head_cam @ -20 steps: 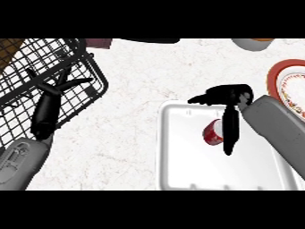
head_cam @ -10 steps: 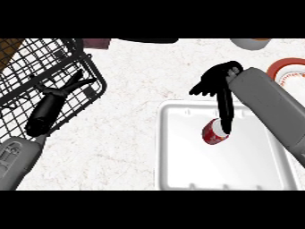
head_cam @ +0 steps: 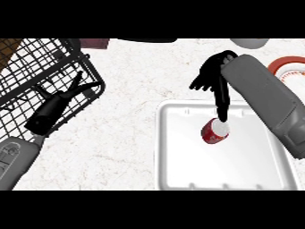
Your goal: Pick the can from the tray and place it in the plate
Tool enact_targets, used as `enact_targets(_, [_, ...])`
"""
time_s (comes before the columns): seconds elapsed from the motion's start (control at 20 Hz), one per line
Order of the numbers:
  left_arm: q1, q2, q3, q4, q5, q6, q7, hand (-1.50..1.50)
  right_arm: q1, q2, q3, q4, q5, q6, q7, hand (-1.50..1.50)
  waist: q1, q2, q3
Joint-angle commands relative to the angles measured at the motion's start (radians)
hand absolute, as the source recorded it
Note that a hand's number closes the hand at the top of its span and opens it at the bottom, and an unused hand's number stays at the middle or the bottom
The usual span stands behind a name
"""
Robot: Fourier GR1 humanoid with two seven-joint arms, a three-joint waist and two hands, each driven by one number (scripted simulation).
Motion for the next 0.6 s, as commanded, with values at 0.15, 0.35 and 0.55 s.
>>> enact_targets(0.15, [-0.011,-0.102,0.052,-0.149,0.078,0.061,0.082,0.0,-0.015,0.044,0.024,0.076,0.041,0.101,-0.033,-1.5,-0.01,-0.017,0.01])
enact_targets(0.35, [0.028,-0.116,0.055,-0.136,0.05,0.077,0.05,0.0,0.009,0.057,0.059,0.071,0.092,0.128,-0.087,-1.5,-0.021,-0.014,0.009])
enact_targets(0.55, [0.063,-0.089,0.077,-0.191,0.062,0.049,0.069,0.0,0.016,0.09,0.069,0.102,0.109,0.138,-0.096,-1.5,-0.017,-0.019,0.009])
